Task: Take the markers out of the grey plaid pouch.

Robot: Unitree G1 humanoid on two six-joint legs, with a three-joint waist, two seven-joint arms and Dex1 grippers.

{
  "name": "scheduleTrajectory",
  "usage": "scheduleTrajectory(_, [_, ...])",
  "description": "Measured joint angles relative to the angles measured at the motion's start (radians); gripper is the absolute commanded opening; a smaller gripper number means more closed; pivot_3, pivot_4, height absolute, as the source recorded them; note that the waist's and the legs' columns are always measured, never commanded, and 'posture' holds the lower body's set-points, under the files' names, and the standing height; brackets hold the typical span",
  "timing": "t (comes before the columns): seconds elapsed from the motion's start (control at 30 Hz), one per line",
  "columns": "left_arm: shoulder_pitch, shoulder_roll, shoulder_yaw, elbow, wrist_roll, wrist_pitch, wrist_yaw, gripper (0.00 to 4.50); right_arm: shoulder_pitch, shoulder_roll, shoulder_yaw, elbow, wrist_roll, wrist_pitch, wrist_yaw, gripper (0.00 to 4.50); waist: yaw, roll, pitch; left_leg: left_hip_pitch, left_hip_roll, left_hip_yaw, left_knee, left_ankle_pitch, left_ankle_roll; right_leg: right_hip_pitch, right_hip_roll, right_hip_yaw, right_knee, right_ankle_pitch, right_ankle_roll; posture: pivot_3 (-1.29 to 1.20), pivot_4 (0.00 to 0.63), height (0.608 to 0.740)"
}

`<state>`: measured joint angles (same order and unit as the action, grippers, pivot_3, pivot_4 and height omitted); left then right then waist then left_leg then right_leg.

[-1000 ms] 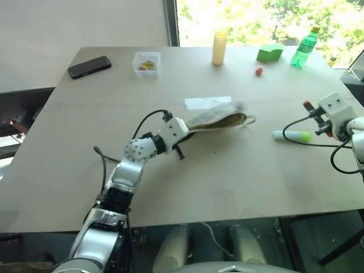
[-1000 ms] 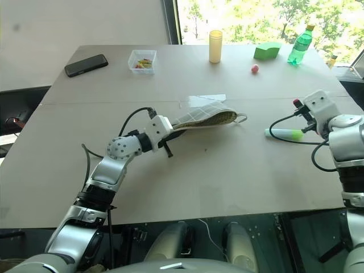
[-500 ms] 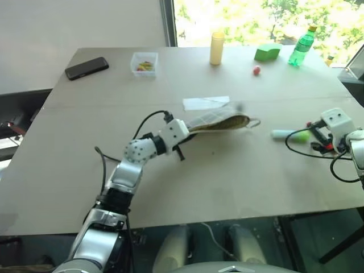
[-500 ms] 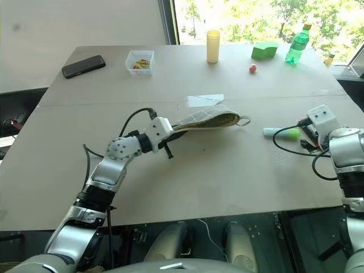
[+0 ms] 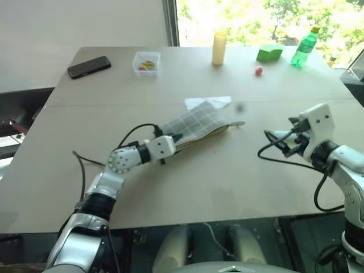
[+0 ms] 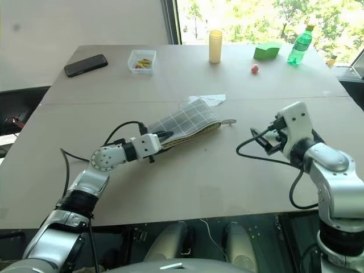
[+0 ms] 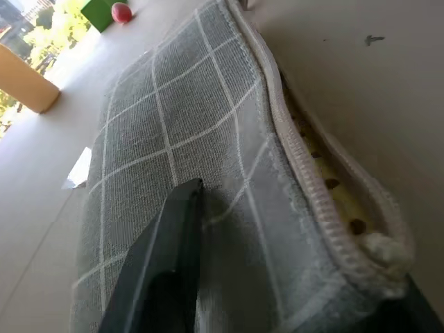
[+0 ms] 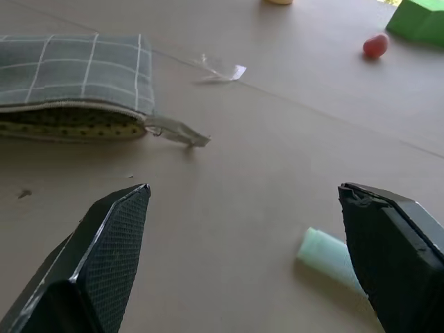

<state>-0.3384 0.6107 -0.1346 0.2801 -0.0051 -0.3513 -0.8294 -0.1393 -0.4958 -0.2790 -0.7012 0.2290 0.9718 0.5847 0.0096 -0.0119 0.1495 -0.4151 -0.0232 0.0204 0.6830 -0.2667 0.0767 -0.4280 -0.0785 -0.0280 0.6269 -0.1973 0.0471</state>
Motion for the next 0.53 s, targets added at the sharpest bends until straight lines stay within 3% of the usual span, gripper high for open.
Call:
scheduleTrajectory(0.1, [0.171,0.101,0.145,-0.185,-0.248,0.187,-0.109,2.31,0.196,-0.048,-0.077,-0.075,0.030,-0.088,0.059,4.46,-0.008,0.000,0.000,0.000,0.002,-0.001,-0.001,0.000,0.000,0.000,0.000,0.001,0.000,0.000,0.000,0.00,0.150,0.740])
scheduleTrajectory(0.23, [0.380,0.192,0.352,-0.364,-0.441,0.374,-0.140,2.31,0.393,-0.091,-0.225,-0.088,0.059,-0.186,0.139,4.46,-0.009,0.001,0.001,0.004,0.003,-0.001,-0.001,-0.002,0.002,0.004,-0.001,0.000,-0.001,-0.001,0.000,0.00,0.150,0.740])
scheduleTrajectory(0.33, [0.526,0.220,0.469,-0.448,-0.510,0.481,-0.139,2.31,0.536,-0.117,-0.353,-0.078,0.068,-0.259,0.205,4.46,-0.004,0.003,0.002,0.018,0.003,-0.001,-0.003,-0.006,-0.001,0.017,-0.002,0.001,-0.004,-0.004,-0.002,0.00,0.150,0.740])
scheduleTrajectory(0.53, [0.642,0.233,0.608,-0.522,-0.578,0.620,-0.147,2.31,0.676,-0.139,-0.520,0.003,0.089,-0.401,0.298,4.46,0.004,0.003,0.000,0.020,0.004,0.001,-0.003,-0.006,-0.002,0.018,-0.008,-0.006,-0.004,-0.006,0.001,0.00,0.150,0.740])
